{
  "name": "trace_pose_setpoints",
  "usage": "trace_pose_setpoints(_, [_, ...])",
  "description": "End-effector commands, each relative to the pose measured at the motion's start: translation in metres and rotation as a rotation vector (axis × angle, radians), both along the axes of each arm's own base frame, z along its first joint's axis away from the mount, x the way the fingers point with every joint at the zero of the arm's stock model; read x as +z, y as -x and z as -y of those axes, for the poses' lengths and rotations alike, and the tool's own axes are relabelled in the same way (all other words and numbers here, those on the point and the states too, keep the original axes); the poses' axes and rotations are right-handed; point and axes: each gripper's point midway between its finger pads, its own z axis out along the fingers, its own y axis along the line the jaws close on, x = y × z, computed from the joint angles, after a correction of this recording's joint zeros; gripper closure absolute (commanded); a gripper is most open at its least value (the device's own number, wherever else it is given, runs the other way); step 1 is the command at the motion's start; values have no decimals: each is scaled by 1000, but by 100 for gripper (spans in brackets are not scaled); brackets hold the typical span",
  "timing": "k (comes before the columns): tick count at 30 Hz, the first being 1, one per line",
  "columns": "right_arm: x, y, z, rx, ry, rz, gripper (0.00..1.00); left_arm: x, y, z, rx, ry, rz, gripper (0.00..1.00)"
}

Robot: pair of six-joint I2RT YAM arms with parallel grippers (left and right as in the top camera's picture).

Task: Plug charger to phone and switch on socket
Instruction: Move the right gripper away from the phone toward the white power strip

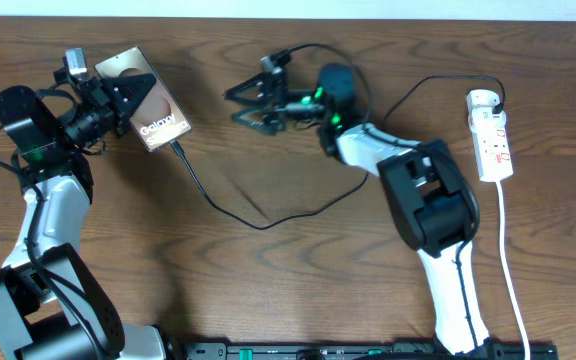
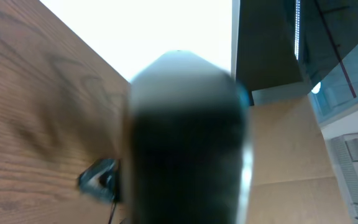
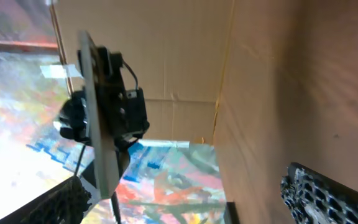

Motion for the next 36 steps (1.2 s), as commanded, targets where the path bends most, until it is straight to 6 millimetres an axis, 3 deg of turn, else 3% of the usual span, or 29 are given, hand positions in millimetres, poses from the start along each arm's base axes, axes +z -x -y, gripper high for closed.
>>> trace_pose_setpoints(1, [4, -9, 22, 6, 1, 52, 1, 11, 8, 4, -51, -19, 49, 93])
trace_pose_setpoints(4, [-8, -17, 38, -1, 34, 38, 1, 12, 15, 10, -109, -36, 82, 92])
trace_pose_setpoints(9, [-49, -26, 56, -35, 140, -26, 1, 13, 24, 16, -169, -41, 103, 93])
trace_pose_setpoints(15, [-92, -22, 71, -93, 325, -74, 1, 13, 26, 17, -182, -39, 104, 93])
trace_pose_setpoints(19, [-102, -12, 92, -150, 544, -64, 1, 13, 27, 18, -187, -42, 110, 93])
trace_pose_setpoints(24, [-76, 1, 144, -267, 903, 14, 1, 14, 27, 18, -192, -54, 126, 93])
trace_pose_setpoints(30, [-6, 22, 206, -443, 1182, 129, 1, 12, 32, 26, -232, -72, 158, 93])
trace_pose_setpoints(36, [53, 55, 245, -569, 1290, 193, 1, -8, 36, 47, -278, -88, 138, 93])
